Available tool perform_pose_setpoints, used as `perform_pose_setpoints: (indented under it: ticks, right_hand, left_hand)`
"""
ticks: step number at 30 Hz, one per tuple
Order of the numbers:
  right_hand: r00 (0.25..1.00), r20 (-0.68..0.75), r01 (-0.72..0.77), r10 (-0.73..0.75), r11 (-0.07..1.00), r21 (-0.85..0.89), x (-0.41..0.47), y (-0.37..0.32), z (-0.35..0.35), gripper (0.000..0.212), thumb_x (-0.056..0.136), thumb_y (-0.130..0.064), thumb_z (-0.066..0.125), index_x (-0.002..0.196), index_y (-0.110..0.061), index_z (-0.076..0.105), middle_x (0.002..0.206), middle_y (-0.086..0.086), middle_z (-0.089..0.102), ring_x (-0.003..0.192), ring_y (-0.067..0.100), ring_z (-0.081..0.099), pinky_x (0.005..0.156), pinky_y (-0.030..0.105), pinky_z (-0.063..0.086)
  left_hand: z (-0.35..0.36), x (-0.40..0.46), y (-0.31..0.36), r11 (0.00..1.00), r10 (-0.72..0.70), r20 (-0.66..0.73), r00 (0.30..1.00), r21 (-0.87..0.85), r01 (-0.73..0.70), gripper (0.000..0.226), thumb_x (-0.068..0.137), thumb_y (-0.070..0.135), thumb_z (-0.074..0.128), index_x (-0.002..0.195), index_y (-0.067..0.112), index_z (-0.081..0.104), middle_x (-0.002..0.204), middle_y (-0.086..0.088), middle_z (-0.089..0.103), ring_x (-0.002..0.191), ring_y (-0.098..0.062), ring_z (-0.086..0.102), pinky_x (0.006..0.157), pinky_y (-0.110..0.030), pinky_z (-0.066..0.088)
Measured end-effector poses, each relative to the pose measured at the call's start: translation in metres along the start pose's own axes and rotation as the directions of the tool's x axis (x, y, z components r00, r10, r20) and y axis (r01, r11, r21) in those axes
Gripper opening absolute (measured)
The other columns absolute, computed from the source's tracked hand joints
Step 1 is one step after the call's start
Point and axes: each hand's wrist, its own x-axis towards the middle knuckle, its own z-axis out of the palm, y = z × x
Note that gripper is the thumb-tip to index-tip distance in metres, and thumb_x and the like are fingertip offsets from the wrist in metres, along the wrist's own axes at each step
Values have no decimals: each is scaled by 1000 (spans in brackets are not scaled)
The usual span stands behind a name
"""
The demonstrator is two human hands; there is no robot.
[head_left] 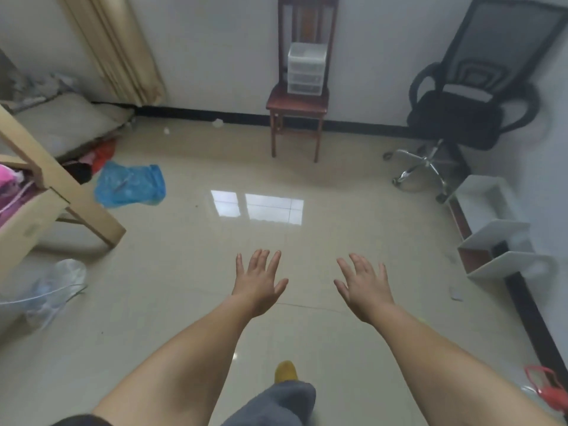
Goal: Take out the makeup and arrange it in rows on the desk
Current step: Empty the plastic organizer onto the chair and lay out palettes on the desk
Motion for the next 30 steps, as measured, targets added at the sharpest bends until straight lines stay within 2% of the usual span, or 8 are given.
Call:
perform_pose_setpoints:
  ticks: [5,12,14,19,26,30]
  right_hand:
    - [999,16,-28,28,999,22,100,18,-41,56,99,-49,14,150,-29,5,159,0,5,146,17,5,114,53,3]
    - [1000,21,-5,5,1000,27,274,54,-86,54,99,-49,17,149,-31,11,159,-1,10,146,17,8,114,53,4]
    - [1000,18,-1,0,1000,28,330,69,-102,53,99,-48,18,149,-31,13,158,-1,12,145,17,10,114,51,7]
    - [998,59,22,-26,998,58,461,104,-152,53,99,-48,21,148,-29,17,157,1,17,142,19,20,108,39,27]
    - [994,85,59,-63,997,60,629,112,-206,53,99,-48,21,149,-29,16,155,1,19,139,22,25,102,38,31]
    - [996,83,16,-21,998,63,738,110,-228,52,100,-47,21,149,-28,16,154,2,21,136,23,28,102,39,32]
  left_hand:
    - [-46,106,-12,998,52,8,999,21,-52,65,97,53,16,149,23,-10,158,-3,-2,145,-19,-9,113,-56,-12]
    - [-89,284,-33,999,26,-3,1000,21,-26,66,96,53,16,149,23,-8,159,-4,-1,146,-21,-7,112,-55,-11]
    - [-102,338,-34,1000,9,-1,1000,14,-9,66,96,54,16,149,23,-7,158,-4,0,146,-21,-6,112,-55,-11]
    - [-144,460,-34,999,-12,-10,1000,-31,11,64,96,54,16,150,25,-3,158,-3,6,146,-18,-2,112,-55,-11]
    - [-196,623,-72,996,-66,-17,998,-68,64,62,96,53,20,150,26,3,156,-2,15,145,-17,5,112,-56,-8]
    - [-218,729,-111,998,-25,-16,1000,-50,24,63,97,53,21,150,25,5,155,-3,17,144,-18,8,113,-57,-6]
